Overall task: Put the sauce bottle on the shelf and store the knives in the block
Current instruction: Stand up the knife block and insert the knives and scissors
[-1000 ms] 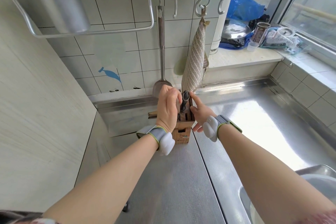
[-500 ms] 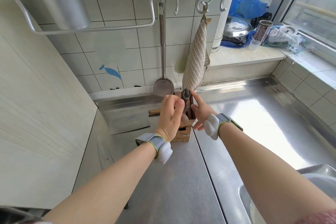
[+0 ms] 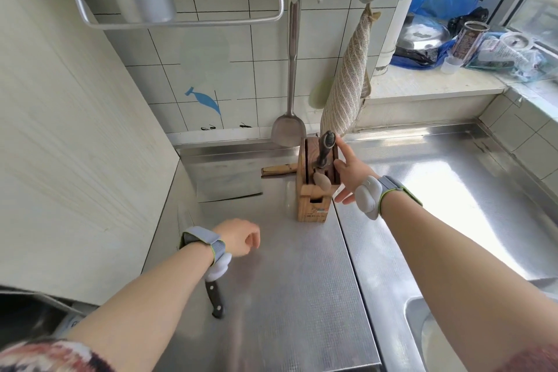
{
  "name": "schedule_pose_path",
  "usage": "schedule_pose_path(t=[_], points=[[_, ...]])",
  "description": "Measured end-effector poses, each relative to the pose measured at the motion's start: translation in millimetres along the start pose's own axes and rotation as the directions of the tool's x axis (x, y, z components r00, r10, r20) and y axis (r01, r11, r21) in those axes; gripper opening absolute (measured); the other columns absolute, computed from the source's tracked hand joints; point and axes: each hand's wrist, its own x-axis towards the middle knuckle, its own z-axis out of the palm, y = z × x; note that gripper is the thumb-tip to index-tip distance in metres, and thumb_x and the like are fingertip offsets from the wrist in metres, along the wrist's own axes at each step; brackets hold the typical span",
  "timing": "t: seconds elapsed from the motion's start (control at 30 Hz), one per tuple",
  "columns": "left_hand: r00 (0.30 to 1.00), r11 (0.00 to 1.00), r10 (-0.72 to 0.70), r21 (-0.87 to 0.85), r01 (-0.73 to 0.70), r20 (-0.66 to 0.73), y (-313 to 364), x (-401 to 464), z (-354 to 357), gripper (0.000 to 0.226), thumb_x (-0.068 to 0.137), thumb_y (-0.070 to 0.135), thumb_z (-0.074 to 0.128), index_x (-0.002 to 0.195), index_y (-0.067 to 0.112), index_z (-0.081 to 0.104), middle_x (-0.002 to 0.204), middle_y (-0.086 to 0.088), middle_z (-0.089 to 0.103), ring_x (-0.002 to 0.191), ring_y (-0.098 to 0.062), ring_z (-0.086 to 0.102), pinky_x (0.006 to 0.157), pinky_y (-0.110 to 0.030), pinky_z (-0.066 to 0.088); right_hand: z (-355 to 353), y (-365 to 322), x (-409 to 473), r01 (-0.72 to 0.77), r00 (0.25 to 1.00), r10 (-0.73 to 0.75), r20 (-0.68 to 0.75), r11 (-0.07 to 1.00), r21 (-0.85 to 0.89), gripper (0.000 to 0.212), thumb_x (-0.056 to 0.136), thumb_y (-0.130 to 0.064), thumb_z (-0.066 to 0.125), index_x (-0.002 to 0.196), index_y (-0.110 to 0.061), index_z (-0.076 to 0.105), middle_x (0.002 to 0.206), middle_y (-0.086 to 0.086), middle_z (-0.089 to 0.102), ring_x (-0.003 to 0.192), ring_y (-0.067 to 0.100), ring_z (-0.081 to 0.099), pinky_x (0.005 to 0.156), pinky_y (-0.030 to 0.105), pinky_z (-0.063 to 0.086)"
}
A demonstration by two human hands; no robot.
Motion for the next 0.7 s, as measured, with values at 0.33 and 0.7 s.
schedule_pose_path(t=[0.33,0.7], points=[[0.977,0.826,0.011,0.548,-0.129,0.212,-32.1,-16.0,31.7,0.042,0.083,0.000,0.056,0.122,0.015,0.054,0.131,-0.012,0.048,0.125,-0.031,0.042,0.097,-0.039,0.035,3.3,1.0,3.1,-0.027,1.000,0.026,-0.014,1.000,-0.011,0.059,0.100,-0.014,0.028,0.145,-0.047,0.009,0.109,0.020,0.061,0.083,0.047,0.068,0.064,0.047,0.058],[0.984,0.764,0.012,0.634,-0.124,0.178,-32.8,-9.5,50.2,0.033,0.083,-0.002,0.052,0.114,0.008,0.062,0.128,-0.013,0.052,0.122,-0.031,0.043,0.097,-0.040,0.033,3.3,1.5,3.9,-0.048,0.999,0.049,-0.017,0.998,0.037,0.050,0.100,-0.025,0.025,0.140,-0.054,0.014,0.112,0.019,0.062,0.077,0.048,0.070,0.069,0.053,0.059]])
